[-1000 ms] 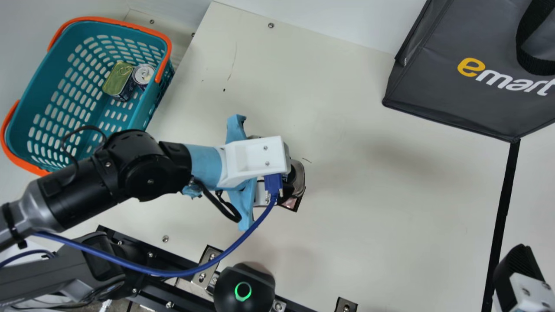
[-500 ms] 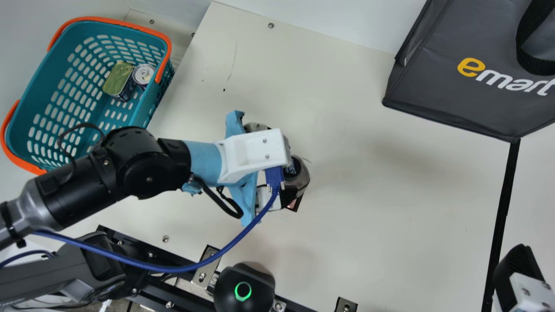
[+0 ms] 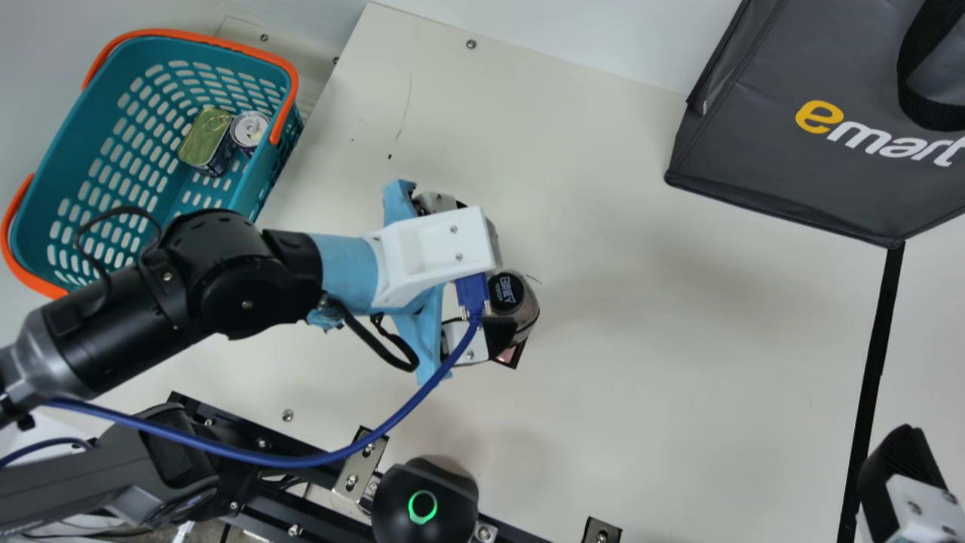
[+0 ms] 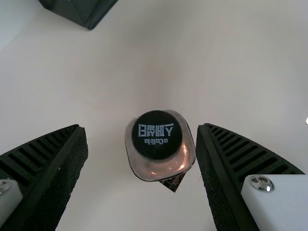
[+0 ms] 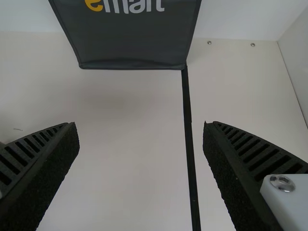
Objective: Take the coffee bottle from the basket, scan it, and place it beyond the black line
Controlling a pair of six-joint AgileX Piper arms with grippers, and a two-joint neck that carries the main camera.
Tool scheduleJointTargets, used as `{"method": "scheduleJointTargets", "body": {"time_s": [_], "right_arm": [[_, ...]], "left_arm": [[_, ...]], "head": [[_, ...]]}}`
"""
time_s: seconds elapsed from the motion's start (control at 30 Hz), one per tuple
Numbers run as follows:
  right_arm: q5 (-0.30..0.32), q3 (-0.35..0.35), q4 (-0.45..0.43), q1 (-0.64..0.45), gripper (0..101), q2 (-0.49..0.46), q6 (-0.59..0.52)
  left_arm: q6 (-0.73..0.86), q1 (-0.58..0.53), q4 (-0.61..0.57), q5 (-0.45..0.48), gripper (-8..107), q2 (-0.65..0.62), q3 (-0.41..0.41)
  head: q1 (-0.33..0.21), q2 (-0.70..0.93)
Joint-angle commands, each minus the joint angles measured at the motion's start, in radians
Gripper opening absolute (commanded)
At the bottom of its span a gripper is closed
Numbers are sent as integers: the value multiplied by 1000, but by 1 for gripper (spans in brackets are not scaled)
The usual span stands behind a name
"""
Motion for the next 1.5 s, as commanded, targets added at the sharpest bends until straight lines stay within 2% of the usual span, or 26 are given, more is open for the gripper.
{"method": "scheduleJointTargets", "body": {"time_s": [0.0, 0.37, 0.9, 1.47], "right_arm": [[0, 0, 0, 0, 91, 0, 0], [0, 0, 0, 0, 91, 0, 0], [0, 0, 0, 0, 91, 0, 0], [0, 0, 0, 0, 91, 0, 0]], "left_arm": [[-31, 2, 15, 10, 90, -4, -8], [-286, 11, 151, 74, 90, -54, -40], [-572, -116, 278, 155, 90, -124, -87], [-707, -242, 400, 117, 90, -141, -22]], "head": [[-26, 2], [-26, 2], [-26, 2], [-26, 2]]}}
